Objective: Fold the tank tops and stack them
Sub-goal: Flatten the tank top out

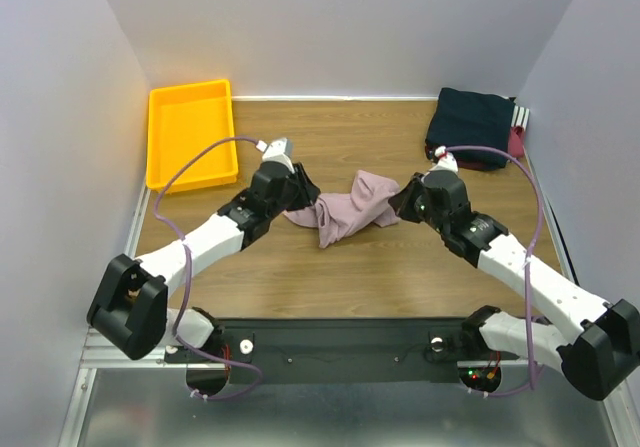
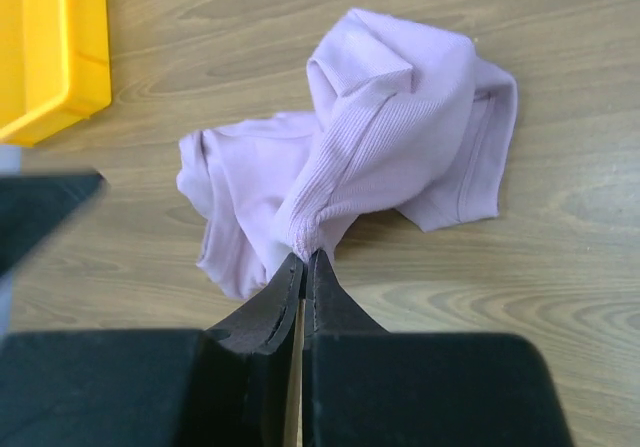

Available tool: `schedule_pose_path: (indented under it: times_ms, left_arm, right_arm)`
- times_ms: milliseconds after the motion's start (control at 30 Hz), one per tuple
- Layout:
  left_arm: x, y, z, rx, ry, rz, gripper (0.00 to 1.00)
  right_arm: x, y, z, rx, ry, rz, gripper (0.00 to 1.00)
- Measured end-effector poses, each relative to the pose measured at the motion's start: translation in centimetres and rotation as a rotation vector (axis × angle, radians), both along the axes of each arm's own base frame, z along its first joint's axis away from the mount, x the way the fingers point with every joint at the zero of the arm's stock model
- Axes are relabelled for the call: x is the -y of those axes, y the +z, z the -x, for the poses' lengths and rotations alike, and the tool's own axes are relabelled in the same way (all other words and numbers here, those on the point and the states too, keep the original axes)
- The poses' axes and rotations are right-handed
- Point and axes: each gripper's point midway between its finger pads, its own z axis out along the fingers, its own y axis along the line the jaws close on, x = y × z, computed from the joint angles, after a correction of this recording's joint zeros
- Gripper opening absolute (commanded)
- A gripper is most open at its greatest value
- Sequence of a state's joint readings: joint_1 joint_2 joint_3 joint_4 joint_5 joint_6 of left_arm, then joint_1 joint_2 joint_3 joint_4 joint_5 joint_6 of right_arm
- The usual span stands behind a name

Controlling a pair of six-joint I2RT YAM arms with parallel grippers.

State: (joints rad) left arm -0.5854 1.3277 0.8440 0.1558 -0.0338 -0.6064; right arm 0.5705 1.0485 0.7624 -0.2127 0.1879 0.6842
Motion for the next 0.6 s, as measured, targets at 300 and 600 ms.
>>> schedule_pose_path:
  times_ms: [300,600]
  left_arm:
    - [3.1,-8.0,8.3,-0.164,-0.19,-0.105,0.46]
    - [3.7,-9.5,7.3,-0.186,-0.163,-0.117,0.44]
  right_arm:
    - [-0.2,3.2,-1.3,0.033,0.004,0.036,0.0]
    - [-0.4,6.1,-2.0,0.077,0.003,0.038,0.0]
